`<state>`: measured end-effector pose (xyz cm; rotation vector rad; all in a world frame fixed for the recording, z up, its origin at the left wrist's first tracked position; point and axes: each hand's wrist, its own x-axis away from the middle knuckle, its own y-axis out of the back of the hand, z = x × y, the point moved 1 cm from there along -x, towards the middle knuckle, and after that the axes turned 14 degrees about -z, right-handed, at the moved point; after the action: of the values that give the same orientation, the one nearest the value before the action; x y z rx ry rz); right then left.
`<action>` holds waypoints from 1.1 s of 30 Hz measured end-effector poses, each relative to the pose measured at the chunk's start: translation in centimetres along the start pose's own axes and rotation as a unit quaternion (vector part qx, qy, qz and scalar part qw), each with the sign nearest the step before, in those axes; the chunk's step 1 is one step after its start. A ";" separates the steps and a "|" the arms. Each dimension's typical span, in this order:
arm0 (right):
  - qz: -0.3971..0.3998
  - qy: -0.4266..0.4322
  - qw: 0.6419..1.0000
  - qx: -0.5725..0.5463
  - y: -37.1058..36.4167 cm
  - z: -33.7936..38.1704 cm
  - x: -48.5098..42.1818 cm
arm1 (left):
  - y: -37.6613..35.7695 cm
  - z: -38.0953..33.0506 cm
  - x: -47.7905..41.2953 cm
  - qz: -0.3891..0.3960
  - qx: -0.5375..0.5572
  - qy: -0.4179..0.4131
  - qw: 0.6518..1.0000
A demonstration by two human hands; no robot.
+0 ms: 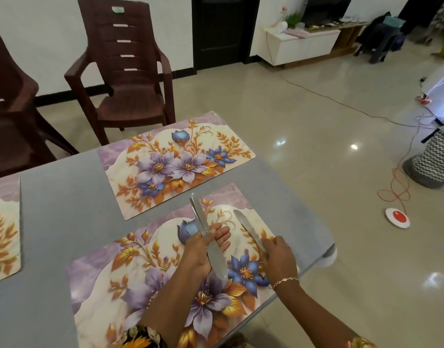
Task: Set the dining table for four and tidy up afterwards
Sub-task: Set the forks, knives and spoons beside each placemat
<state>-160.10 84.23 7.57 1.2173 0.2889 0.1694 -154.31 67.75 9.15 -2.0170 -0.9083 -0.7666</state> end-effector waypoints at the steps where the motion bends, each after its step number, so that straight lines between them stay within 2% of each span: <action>1: -0.010 0.031 0.999 0.013 -0.2 -0.1 0.0 | -0.1 0.1 -0.2 0.000 -0.002 0.001 1.000; 5: -0.047 0.082 0.995 0.009 -0.4 -0.5 0.1 | 0.0 0.3 -0.5 -0.004 -0.006 -0.001 1.000; 9: -0.023 0.027 0.999 -0.031 -0.5 -1.1 0.0 | -0.1 0.4 -0.4 -0.005 0.004 0.000 1.000; 13: -0.051 0.035 0.991 -0.121 0.4 -0.8 -1.4 | -1.5 0.4 -0.3 0.004 0.022 0.004 1.000; 15: -0.072 0.073 0.984 -0.149 0.9 -0.5 -2.6 | -2.5 0.4 -0.3 0.017 0.025 0.010 1.000; 18: -0.105 0.180 0.968 -0.138 2.4 -0.2 -4.8 | -4.3 0.6 -0.3 0.036 -0.013 0.013 0.999; 23: -0.174 0.341 0.914 -0.135 3.8 -2.3 -9.1 | -8.2 1.7 -0.8 0.042 -0.093 -0.009 0.995; 30: -0.239 0.456 0.853 -0.085 6.2 -12.4 -17.3 | -19.3 6.2 -2.5 0.084 -0.210 -0.011 0.974; 33: -0.233 0.481 0.843 -0.068 7.8 -19.1 -21.2 | -26.0 9.5 -3.7 0.107 -0.247 -0.002 0.963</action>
<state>-185.96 98.04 11.58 0.7990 1.4154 0.3640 -175.36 85.92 11.96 -2.4989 -0.5157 -0.9307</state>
